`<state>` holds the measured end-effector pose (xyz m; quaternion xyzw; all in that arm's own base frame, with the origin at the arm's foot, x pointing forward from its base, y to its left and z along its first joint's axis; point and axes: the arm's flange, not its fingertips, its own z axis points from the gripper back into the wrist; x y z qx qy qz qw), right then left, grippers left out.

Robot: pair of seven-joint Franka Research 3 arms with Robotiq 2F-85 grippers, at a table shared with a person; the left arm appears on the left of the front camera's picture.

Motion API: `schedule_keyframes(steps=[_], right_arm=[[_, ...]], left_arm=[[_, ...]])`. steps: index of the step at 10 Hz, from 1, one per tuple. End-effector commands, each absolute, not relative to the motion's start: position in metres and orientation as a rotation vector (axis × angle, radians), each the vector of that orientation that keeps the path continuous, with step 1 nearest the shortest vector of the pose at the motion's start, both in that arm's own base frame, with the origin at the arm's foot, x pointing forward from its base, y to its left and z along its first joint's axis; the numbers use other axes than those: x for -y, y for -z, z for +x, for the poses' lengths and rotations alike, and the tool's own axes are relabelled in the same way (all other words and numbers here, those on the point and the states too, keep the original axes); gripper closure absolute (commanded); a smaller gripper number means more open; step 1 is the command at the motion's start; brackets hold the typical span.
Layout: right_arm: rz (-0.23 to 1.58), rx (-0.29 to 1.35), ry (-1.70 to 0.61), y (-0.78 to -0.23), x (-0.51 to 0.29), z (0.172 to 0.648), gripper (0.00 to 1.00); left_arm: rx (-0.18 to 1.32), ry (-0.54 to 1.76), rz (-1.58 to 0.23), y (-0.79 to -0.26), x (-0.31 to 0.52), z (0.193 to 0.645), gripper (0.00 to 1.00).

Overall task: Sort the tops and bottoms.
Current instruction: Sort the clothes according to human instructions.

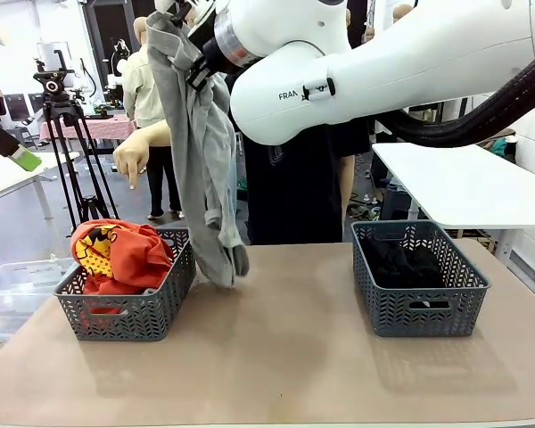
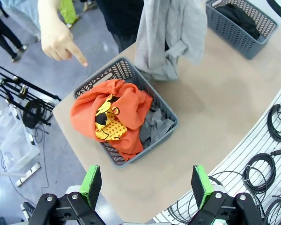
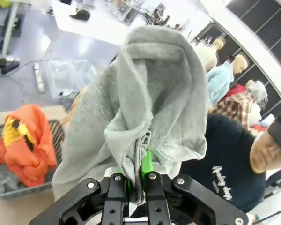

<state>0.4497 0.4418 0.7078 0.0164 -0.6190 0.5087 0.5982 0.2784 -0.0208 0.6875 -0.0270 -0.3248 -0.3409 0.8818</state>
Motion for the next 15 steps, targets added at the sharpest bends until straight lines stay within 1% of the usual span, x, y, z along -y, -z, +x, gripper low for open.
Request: schedule_keyframes(steps=[1, 3, 5, 7, 8, 10, 11, 13, 15], right_arm=[[0.013, 1.716, -1.158, -0.732, -0.468, 0.457, 1.00], [-0.076, 1.888, -1.096, -0.762, -0.475, 0.467, 1.00], [0.062, 2.025, -1.120, -0.782, -0.502, 0.473, 1.00], [0.179, 2.053, -1.150, -0.779, -0.535, 0.482, 1.00], [0.229, 2.035, -1.158, -0.768, -0.550, 0.490, 1.00], [0.265, 1.929, -1.182, -0.730, -0.574, 0.504, 1.00], [0.276, 1.884, -1.159, -0.715, -0.572, 0.511, 1.00], [0.288, 1.860, -1.109, -0.694, -0.566, 0.525, 1.00], [0.323, 1.770, -1.093, -0.658, -0.568, 0.535, 1.00]], left_arm=[[0.672, 0.706, -0.048, -0.690, 0.021, 0.280, 0.00], [0.672, 0.706, -0.048, -0.690, 0.021, 0.280, 0.00], [0.672, 0.706, -0.048, -0.690, 0.021, 0.280, 0.00], [0.672, 0.706, -0.048, -0.690, 0.021, 0.280, 0.00], [0.672, 0.706, -0.048, -0.690, 0.021, 0.280, 0.00], [0.672, 0.706, -0.048, -0.690, 0.021, 0.280, 0.00], [0.672, 0.706, -0.048, -0.690, 0.021, 0.280, 0.00], [0.672, 0.706, -0.048, -0.690, 0.021, 0.280, 0.00], [0.672, 0.706, -0.048, -0.690, 0.021, 0.280, 0.00]])
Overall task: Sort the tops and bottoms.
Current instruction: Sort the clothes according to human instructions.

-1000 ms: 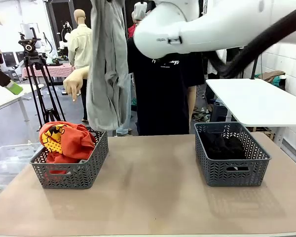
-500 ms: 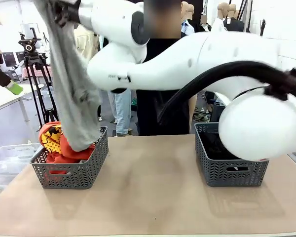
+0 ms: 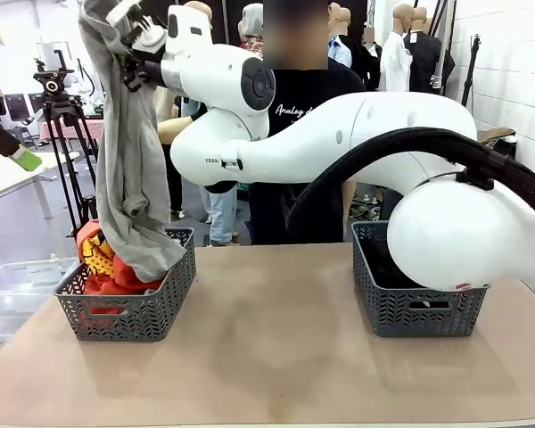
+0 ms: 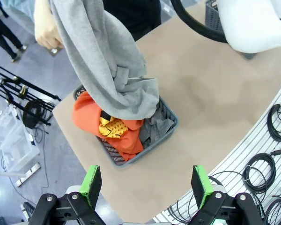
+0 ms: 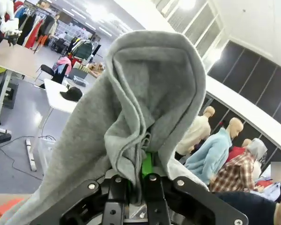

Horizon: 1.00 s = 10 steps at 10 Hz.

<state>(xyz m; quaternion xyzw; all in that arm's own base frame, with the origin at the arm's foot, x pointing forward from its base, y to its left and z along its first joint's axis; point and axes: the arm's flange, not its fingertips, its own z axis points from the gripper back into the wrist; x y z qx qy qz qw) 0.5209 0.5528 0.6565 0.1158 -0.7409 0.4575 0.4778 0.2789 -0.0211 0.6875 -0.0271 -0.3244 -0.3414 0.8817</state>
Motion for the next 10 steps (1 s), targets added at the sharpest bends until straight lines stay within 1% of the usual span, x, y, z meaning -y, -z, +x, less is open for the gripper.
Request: schedule_keyframes(steps=[1, 2, 5, 6, 7, 8, 9, 10], right_arm=[[0.358, 1.687, -1.106, -0.641, -0.567, 0.537, 1.00], [0.395, 1.587, -1.130, -0.630, -0.566, 0.536, 1.00], [0.442, 1.434, -1.191, -0.621, -0.563, 0.531, 1.00], [0.371, 1.424, -1.216, -0.627, -0.557, 0.533, 1.00], [0.424, 1.500, -1.151, -0.606, -0.581, 0.517, 1.00], [0.424, 1.500, -1.151, -0.606, -0.581, 0.517, 1.00], [0.410, 1.458, -1.170, -0.613, -0.575, 0.520, 1.00], [0.421, 1.441, -1.228, -0.621, -0.578, 0.513, 1.00]], left_arm=[[0.672, 0.706, -0.048, -0.690, 0.021, 0.280, 0.00], [0.672, 0.706, -0.048, -0.690, 0.021, 0.280, 0.00], [0.672, 0.706, -0.048, -0.690, 0.021, 0.280, 0.00], [0.672, 0.706, -0.048, -0.690, 0.021, 0.280, 0.00], [0.672, 0.706, -0.048, -0.690, 0.021, 0.280, 0.00], [0.672, 0.706, -0.048, -0.690, 0.021, 0.280, 0.00], [0.672, 0.706, -0.048, -0.690, 0.021, 0.280, 0.00], [0.672, 0.706, -0.048, -0.690, 0.021, 0.280, 0.00]])
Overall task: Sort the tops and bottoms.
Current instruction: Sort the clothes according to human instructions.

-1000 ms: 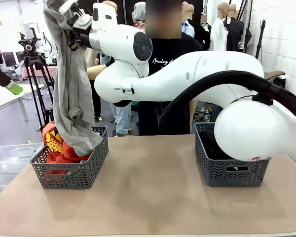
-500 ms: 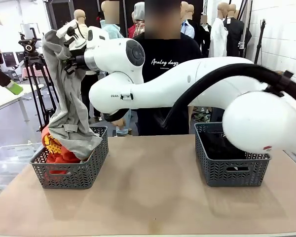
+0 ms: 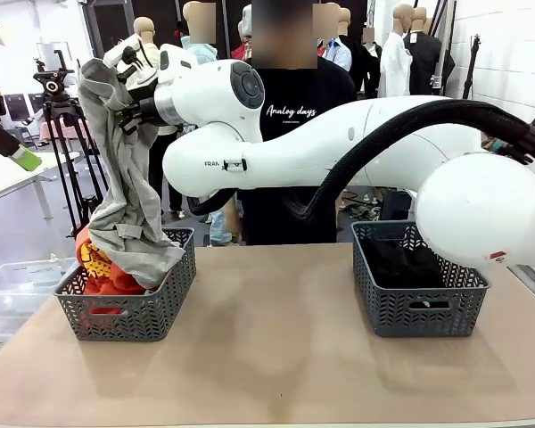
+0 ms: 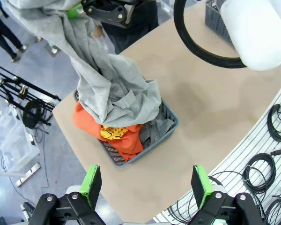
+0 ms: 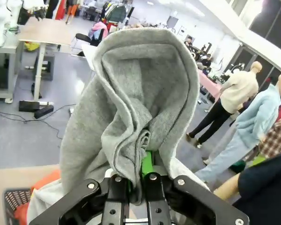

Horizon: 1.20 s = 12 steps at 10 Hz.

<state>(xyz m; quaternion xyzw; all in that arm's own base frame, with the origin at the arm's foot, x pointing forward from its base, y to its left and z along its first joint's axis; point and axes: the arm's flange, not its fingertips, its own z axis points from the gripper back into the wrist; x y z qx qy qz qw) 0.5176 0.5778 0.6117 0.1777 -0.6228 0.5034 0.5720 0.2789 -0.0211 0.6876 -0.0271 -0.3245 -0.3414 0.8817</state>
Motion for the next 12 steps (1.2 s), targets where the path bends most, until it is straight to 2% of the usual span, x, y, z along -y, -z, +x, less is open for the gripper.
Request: schedule_keyframes(steps=[1, 4, 7, 9, 11, 12], right_arm=[[0.460, 1.395, -1.215, -0.605, -0.576, 0.525, 1.00], [0.593, 1.259, -1.117, -0.533, -0.572, 0.562, 1.00], [0.662, 1.087, -1.106, -0.480, -0.584, 0.571, 1.00], [0.719, 0.994, -1.107, -0.455, -0.593, 0.570, 1.00], [0.755, 0.812, -1.132, -0.437, -0.598, 0.568, 1.00], [0.757, 0.771, -1.138, -0.431, -0.599, 0.567, 1.00]], left_arm=[[0.672, 0.706, -0.048, -0.690, 0.021, 0.280, 0.00], [0.672, 0.706, -0.048, -0.690, 0.021, 0.280, 0.00], [0.672, 0.706, -0.048, -0.690, 0.021, 0.280, 0.00], [0.672, 0.706, -0.048, -0.690, 0.021, 0.280, 0.00], [0.672, 0.706, -0.048, -0.690, 0.021, 0.280, 0.00], [0.672, 0.706, -0.048, -0.690, 0.021, 0.280, 0.00]])
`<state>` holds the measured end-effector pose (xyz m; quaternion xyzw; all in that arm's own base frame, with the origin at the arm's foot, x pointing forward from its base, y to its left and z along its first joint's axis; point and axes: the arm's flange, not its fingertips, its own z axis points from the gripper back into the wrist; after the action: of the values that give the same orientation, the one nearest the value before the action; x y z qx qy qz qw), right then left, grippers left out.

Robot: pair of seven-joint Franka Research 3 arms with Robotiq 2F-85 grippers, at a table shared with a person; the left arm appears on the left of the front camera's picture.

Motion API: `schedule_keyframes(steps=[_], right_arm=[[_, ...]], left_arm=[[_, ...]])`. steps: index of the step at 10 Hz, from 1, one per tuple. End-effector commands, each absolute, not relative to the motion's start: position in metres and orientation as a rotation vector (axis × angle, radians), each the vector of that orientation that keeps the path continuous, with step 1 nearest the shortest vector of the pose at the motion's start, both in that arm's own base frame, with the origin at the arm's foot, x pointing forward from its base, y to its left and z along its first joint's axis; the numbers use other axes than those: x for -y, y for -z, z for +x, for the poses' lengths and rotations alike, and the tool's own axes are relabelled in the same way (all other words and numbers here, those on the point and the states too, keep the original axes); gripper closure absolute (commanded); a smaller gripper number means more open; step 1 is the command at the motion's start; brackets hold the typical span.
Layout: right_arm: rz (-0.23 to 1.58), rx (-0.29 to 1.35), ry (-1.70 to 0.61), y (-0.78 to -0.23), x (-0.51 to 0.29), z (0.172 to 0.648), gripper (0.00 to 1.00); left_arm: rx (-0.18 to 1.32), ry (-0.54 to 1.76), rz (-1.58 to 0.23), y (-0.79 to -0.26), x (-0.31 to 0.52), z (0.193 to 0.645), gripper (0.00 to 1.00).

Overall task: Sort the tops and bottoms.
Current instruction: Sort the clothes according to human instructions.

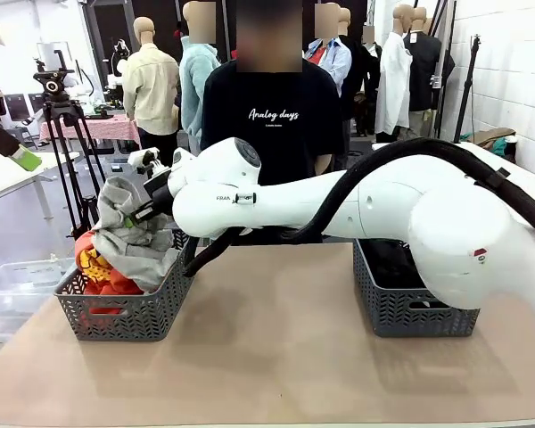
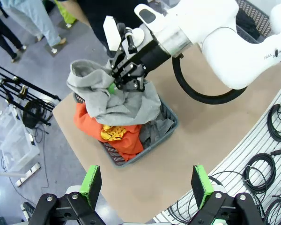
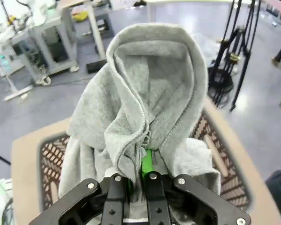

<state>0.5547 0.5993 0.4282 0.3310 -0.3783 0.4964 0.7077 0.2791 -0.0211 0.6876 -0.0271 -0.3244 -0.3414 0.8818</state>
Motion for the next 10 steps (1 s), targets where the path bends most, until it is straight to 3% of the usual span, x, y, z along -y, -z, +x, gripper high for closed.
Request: schedule_keyframes(steps=[1, 4, 6, 10], right_arm=[[0.763, 0.739, -1.141, -0.423, -0.601, 0.567, 1.00], [0.755, 0.602, -1.152, -0.390, -0.603, 0.565, 1.00], [0.766, 0.653, -1.148, -0.387, -0.603, 0.564, 1.00], [0.688, 0.674, -1.184, -0.427, -0.600, 0.558, 0.26]], left_arm=[[0.672, 0.706, -0.048, -0.690, 0.021, 0.280, 0.00], [0.672, 0.706, -0.048, -0.690, 0.021, 0.280, 0.00], [0.672, 0.706, -0.048, -0.690, 0.021, 0.280, 0.00], [0.672, 0.706, -0.048, -0.690, 0.021, 0.280, 0.00]])
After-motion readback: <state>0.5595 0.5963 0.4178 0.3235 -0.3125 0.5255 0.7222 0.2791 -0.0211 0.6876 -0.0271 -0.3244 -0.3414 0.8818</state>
